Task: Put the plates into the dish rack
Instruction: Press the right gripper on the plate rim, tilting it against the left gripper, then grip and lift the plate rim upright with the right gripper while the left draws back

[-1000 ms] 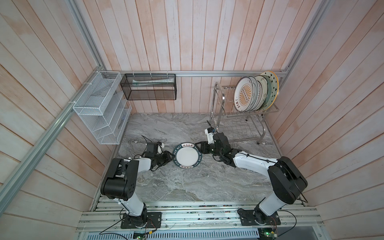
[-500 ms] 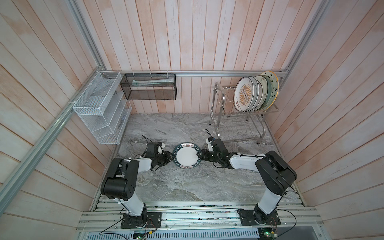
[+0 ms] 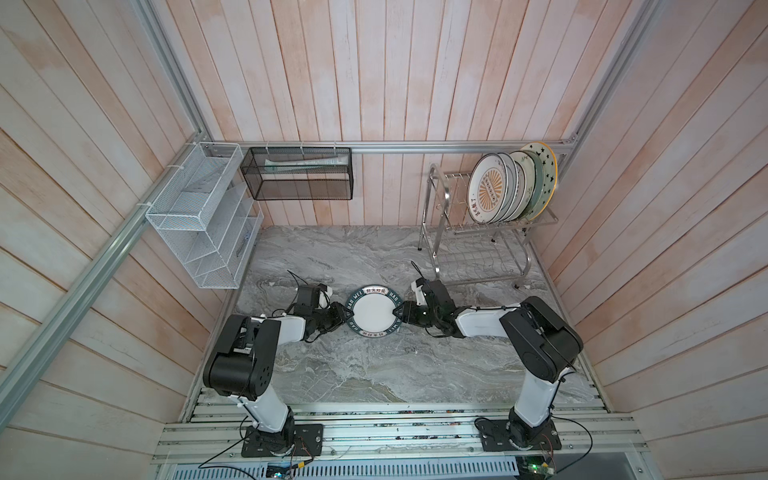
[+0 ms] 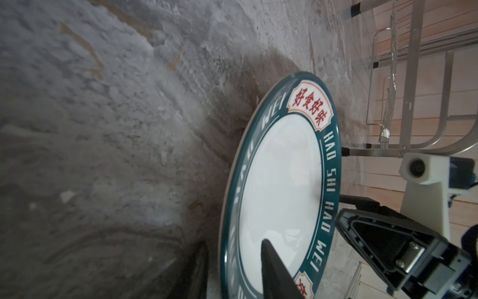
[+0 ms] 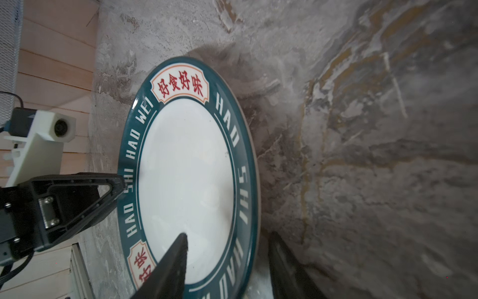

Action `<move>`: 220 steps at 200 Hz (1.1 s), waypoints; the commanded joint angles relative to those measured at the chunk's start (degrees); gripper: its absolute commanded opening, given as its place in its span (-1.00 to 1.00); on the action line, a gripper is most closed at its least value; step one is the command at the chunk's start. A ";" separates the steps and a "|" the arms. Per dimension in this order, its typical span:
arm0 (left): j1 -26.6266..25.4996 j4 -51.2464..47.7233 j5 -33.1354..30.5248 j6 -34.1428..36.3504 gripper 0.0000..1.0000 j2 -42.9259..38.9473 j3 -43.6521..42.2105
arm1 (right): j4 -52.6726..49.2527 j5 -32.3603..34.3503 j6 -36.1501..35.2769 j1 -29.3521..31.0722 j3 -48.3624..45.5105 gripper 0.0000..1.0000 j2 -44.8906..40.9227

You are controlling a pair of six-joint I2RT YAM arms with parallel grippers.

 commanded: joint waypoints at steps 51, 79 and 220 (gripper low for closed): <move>-0.92 1.65 0.82 -0.32 -0.44 2.61 1.68 | 5.59 -7.13 3.09 -0.23 0.94 -0.06 3.23; -1.08 1.75 1.15 -0.32 -0.61 2.96 1.95 | 6.00 -7.64 3.34 -0.26 0.88 -0.06 3.23; 0.26 6.13 5.88 -3.64 -1.00 -3.35 0.59 | 5.65 -7.65 1.19 -1.75 -0.25 0.02 -2.40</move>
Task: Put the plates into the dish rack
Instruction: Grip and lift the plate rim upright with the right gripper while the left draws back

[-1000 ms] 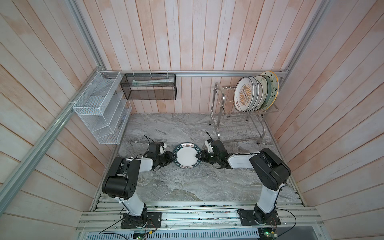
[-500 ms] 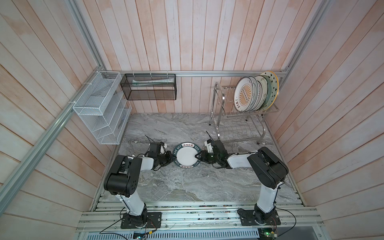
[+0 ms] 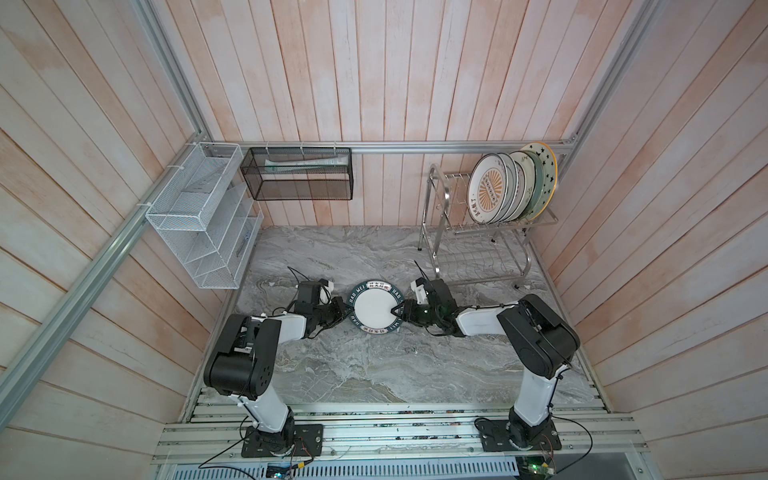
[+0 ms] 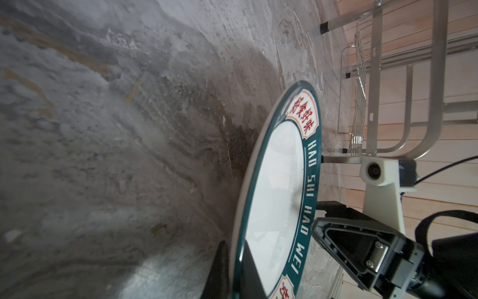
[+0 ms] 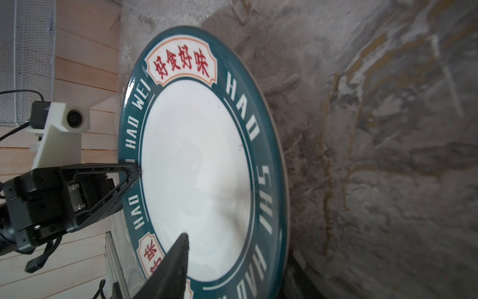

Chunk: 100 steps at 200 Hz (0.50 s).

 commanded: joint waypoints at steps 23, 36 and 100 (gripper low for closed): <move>0.51 3.75 5.35 -0.71 -1.00 -5.04 -0.84 | 1.81 -1.96 -2.18 -0.29 0.20 0.02 -4.42; 0.49 4.34 6.18 -0.82 -1.00 -6.07 -1.16 | 1.82 -2.14 -2.26 -0.33 0.37 0.02 -5.01; 0.51 7.34 9.28 -1.34 -1.00 -9.36 -2.62 | 2.27 -3.56 -2.22 -0.32 0.38 -0.08 -9.37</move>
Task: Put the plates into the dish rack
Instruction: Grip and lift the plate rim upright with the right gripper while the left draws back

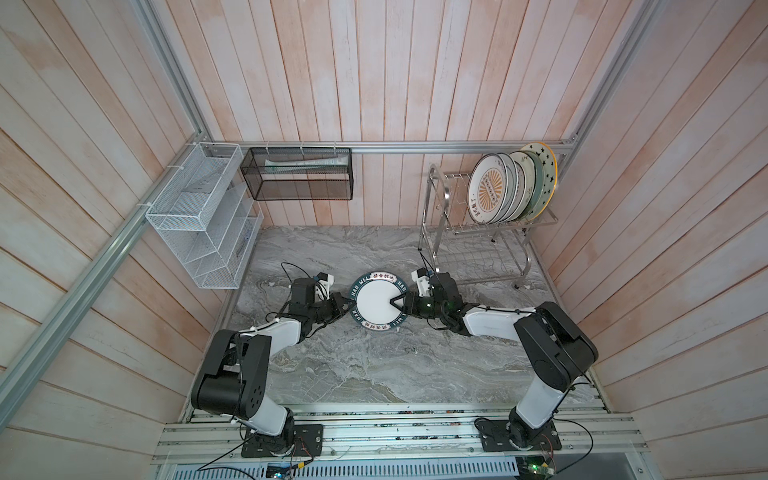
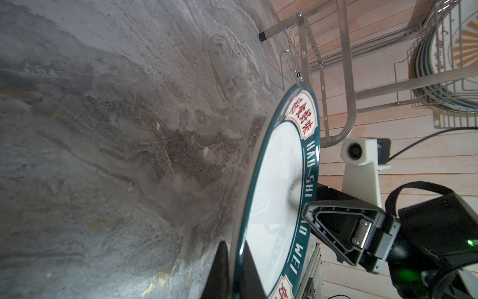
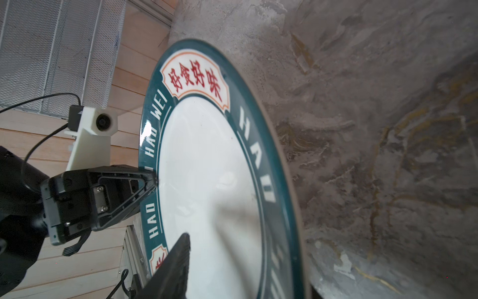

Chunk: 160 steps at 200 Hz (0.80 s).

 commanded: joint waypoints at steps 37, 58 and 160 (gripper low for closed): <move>-0.06 4.29 3.23 -0.53 -1.00 -2.94 -1.20 | 1.52 -3.01 -0.95 -0.14 0.58 -0.55 -5.27; -0.06 4.12 3.18 -0.53 -1.00 -3.32 -1.44 | 1.35 -3.42 -1.12 -0.14 0.62 -0.81 -6.61; 0.03 -0.35 1.30 1.85 -0.29 -7.73 -1.44 | -4.57 1.18 -6.57 -0.21 3.28 -1.00 -12.35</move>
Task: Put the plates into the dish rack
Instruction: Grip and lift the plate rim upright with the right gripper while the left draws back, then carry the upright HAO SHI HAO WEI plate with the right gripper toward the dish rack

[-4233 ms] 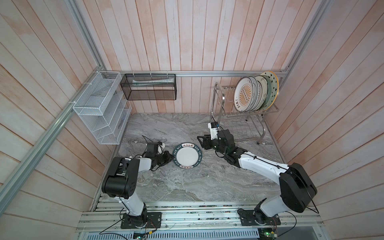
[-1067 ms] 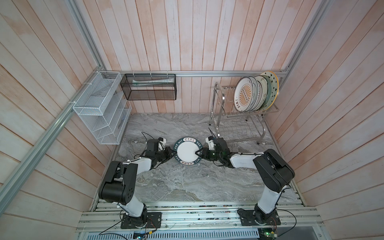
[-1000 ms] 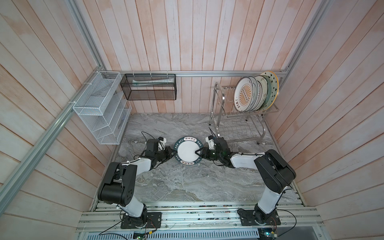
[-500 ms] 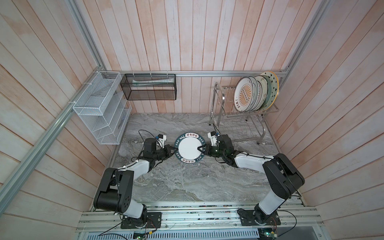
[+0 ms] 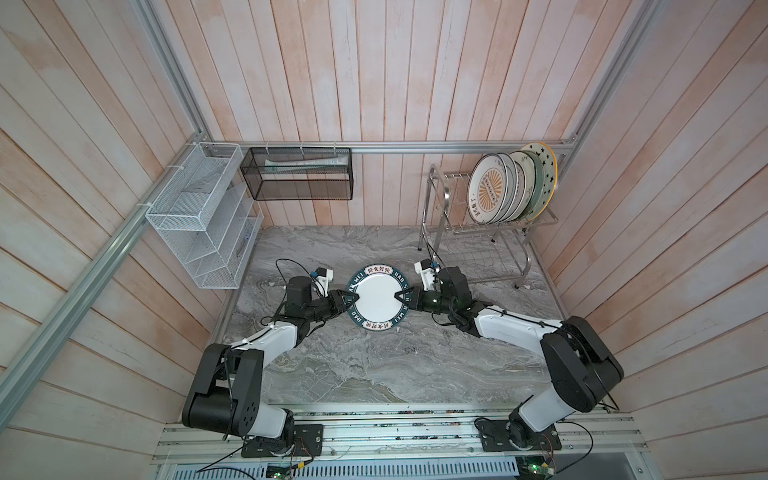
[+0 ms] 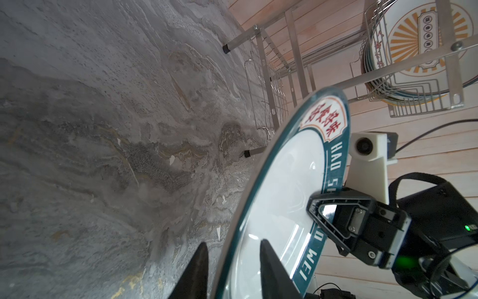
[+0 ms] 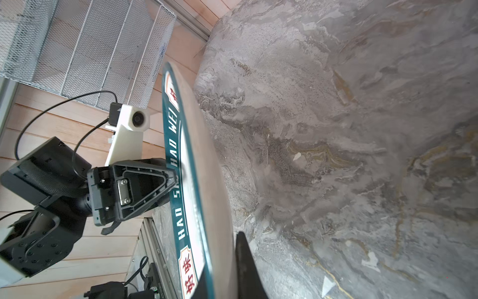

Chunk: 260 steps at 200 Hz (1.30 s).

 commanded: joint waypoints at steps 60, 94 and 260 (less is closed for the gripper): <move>-0.03 -5.64 -2.20 5.02 -0.26 -6.81 -0.12 | -5.58 10.09 -10.49 0.00 6.08 -1.00 -8.05; -0.02 -5.68 -2.91 5.90 -0.25 -9.67 -0.69 | -6.37 12.36 -15.21 0.04 8.19 -1.00 -10.35; -1.67 -1.68 0.06 4.54 -0.21 -10.12 -0.64 | 5.99 29.77 -32.62 -0.03 11.56 -1.00 -24.63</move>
